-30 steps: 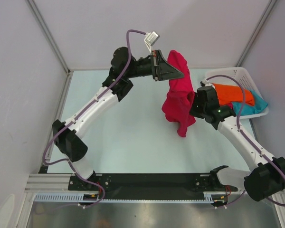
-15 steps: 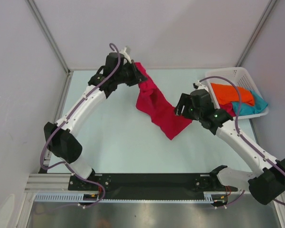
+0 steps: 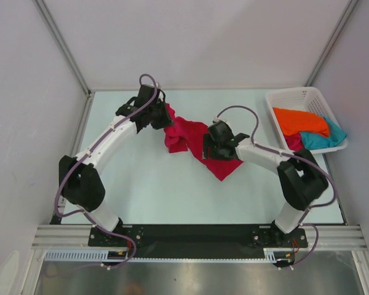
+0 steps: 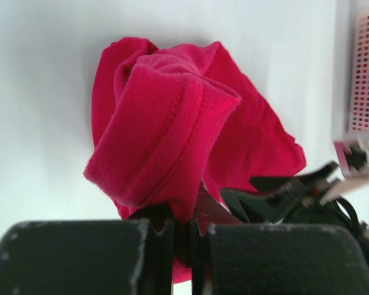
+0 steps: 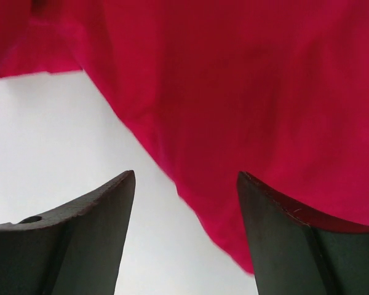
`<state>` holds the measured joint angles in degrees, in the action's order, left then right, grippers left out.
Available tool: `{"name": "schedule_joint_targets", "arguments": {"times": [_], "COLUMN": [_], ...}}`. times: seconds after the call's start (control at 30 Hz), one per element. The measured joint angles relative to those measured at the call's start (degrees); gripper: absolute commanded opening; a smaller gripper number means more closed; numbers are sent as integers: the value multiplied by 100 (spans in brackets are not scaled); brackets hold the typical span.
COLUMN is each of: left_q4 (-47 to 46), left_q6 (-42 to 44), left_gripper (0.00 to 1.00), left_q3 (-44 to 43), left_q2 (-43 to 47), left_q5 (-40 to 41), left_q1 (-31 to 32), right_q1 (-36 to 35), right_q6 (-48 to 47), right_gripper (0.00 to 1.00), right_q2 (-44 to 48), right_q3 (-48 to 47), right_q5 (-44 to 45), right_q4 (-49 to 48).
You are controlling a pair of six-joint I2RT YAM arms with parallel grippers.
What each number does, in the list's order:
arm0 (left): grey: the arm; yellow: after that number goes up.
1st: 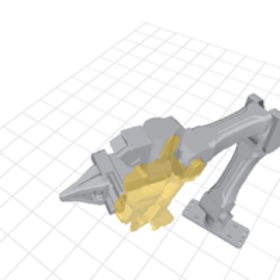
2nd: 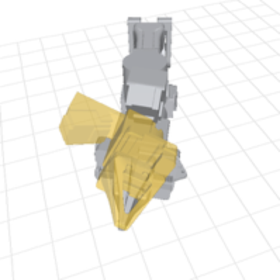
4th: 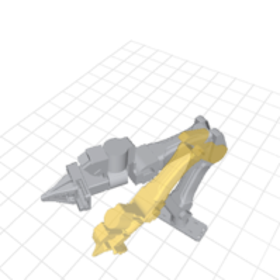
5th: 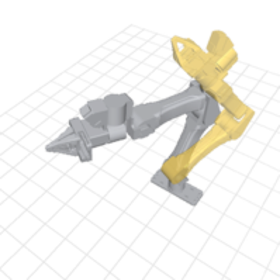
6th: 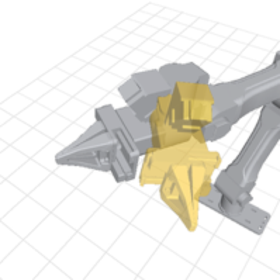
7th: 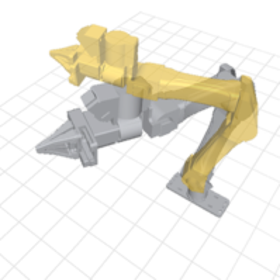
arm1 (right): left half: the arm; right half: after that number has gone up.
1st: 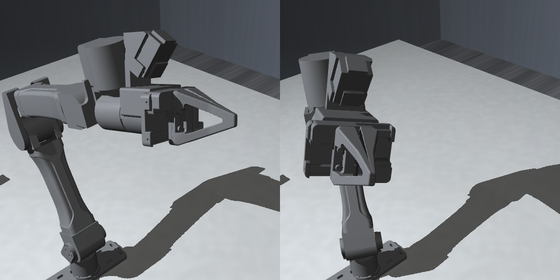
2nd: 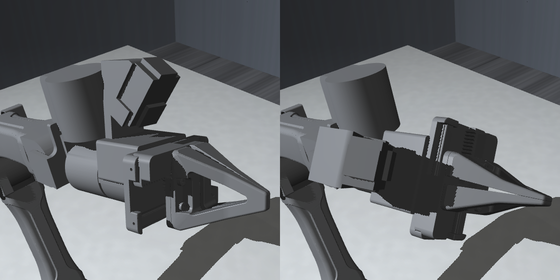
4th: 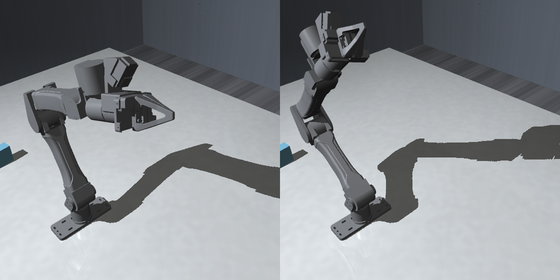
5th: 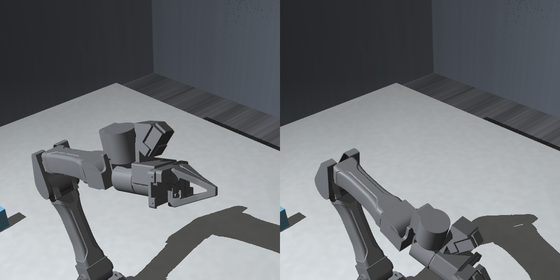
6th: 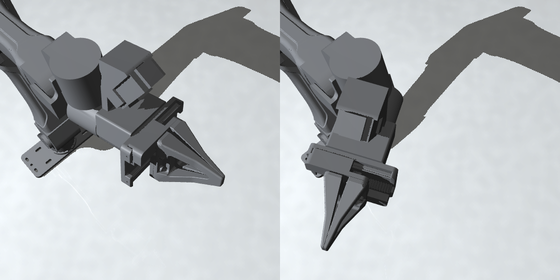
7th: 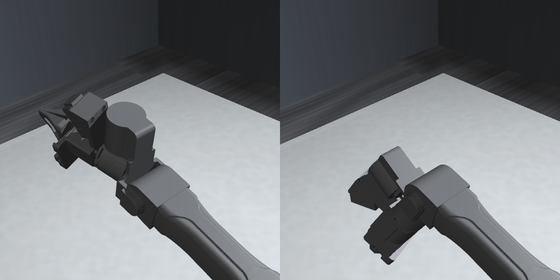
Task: Fold and stack the t-shirts
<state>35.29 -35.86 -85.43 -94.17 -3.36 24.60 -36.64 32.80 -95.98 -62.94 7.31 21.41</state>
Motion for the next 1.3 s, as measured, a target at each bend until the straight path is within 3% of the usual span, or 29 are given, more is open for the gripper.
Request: {"name": "schedule_joint_targets", "arguments": {"times": [0.37, 0.47, 0.57, 0.6, 0.63, 0.67, 0.83, 0.97, 1.13, 1.3], "left_q4": [-7, -46, -72, -92, -127, -170, -400, -566, -601, -787], "left_q6": [138, 142, 142, 142, 142, 140, 131, 59, -22, -162], "left_gripper": [0, 0, 0, 0, 0, 0, 0, 0, 0, 0], "left_q3": [374, 452, 507, 507, 507, 507, 507, 376, -756, -3189], "left_q2": [98, 96, 68, 35, -13, -76, -575, -1244, -2459, -3901], "left_q5": [20, -9, -55, -94, -133, -170, -501, -1019, -1902, -3075], "left_q1": [-90, -138, -188, -203, -225, -238, -299, -297, -81, 682], "right_q1": [15, 59, 181, 238, 328, 446, 1145, 1510, 2079, 2551], "right_q6": [-472, -573, -623, -632, -649, -656, -380, -350, -629, -1073], "right_gripper": [77, 73, 46, 20, 6, 0, 0, 0, 0, 0], "right_q2": [-1945, -2258, -2413, -2455, -2485, -2514, -2647, -2621, -2315, -1526], "right_q3": [-1718, -2153, -2356, -2393, -2404, -2415, -2306, -2175, -2166, -2435], "right_q5": [35, -31, -192, -262, -363, -514, -1749, -1902, -933, 317], "right_q4": [57, 133, 175, 177, 138, 114, -415, -708, -391, 175]}}
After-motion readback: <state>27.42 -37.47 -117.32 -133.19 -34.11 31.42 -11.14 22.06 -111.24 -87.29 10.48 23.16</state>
